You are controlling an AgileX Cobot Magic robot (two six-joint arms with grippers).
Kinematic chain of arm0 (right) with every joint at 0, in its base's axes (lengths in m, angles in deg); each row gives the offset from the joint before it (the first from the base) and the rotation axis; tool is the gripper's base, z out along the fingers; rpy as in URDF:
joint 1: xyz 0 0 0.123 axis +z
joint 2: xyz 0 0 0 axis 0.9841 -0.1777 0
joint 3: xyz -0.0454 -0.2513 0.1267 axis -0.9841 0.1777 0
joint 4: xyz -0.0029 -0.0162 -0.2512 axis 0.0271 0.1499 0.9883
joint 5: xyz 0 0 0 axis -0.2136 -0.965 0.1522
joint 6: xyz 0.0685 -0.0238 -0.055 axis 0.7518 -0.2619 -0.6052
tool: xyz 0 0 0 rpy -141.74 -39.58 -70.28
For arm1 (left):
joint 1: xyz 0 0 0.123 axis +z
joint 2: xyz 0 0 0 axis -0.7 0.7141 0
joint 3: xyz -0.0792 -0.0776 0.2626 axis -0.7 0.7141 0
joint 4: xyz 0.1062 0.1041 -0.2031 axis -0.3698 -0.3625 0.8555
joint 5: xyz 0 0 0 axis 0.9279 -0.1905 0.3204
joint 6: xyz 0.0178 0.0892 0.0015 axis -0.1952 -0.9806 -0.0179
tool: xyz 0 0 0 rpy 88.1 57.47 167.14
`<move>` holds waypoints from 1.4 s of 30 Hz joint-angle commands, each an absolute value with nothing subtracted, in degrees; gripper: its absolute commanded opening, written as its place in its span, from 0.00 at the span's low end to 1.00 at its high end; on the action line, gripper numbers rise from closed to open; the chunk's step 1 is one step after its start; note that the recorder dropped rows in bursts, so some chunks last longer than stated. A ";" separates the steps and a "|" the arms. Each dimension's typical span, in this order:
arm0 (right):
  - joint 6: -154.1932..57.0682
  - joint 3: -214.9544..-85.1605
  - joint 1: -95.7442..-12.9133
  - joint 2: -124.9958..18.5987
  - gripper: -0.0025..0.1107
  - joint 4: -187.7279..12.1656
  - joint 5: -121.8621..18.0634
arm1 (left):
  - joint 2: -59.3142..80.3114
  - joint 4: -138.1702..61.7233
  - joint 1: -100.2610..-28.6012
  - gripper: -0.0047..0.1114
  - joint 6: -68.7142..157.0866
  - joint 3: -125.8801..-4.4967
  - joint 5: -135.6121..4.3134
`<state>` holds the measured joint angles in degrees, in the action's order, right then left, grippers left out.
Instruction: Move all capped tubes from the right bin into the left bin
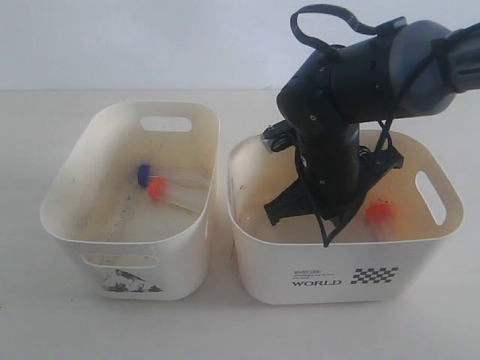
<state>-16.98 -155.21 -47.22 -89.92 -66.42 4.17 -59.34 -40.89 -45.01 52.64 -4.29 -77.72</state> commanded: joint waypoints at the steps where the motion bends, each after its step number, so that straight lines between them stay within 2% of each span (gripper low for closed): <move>1: -4.13 -155.10 -47.28 -89.42 0.02 -62.05 8.38 | -59.31 -41.02 -44.99 0.08 53.19 -4.50 -77.64; 9: -3.68 -155.10 -47.28 -89.42 0.02 -58.29 14.09 | -59.31 -41.02 -44.99 0.08 53.19 -4.50 -77.64; 11: -4.88 -155.10 -47.28 -89.42 0.05 -58.54 14.09 | -59.31 -41.02 -44.99 0.08 53.19 -4.50 -77.64; 13: -6.79 -155.10 -47.28 -89.42 0.17 -58.98 14.09 | -59.31 -41.02 -44.99 0.08 53.19 -4.50 -77.64; 16: -7.34 -155.10 -47.28 -89.42 0.47 -59.08 14.09 | -59.31 -41.02 -44.99 0.08 53.19 -4.50 -77.64; 18: -7.08 -155.10 -47.28 -89.42 0.64 -58.96 14.21 | -59.31 -41.02 -44.99 0.08 53.19 -4.50 -77.80; 19: -6.89 -155.10 -47.28 -89.53 0.68 -58.84 14.21 | -59.31 -41.02 -44.99 0.08 53.19 -4.50 -77.80; 22: -6.89 -155.10 -47.28 -90.16 0.68 -58.61 14.44 | -59.31 -41.02 -44.99 0.08 53.19 -4.50 -77.92; 28: -6.89 -155.10 -47.28 -94.56 0.59 -56.98 16.94 | -59.31 -41.02 -44.99 0.08 53.19 -4.50 -77.92; 39: -4.72 -155.10 -47.28 -104.52 0.59 -55.21 17.06 | -59.31 -41.02 -44.99 0.08 53.19 -4.50 -77.92; 42: -4.72 -155.10 -47.28 -105.45 0.54 -55.21 16.32 | -59.31 -41.02 -44.99 0.08 53.19 -4.50 -77.92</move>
<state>-4.87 -156.06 -46.47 -102.84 -53.82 19.31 -59.34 -40.89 -45.01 52.64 -4.29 -77.72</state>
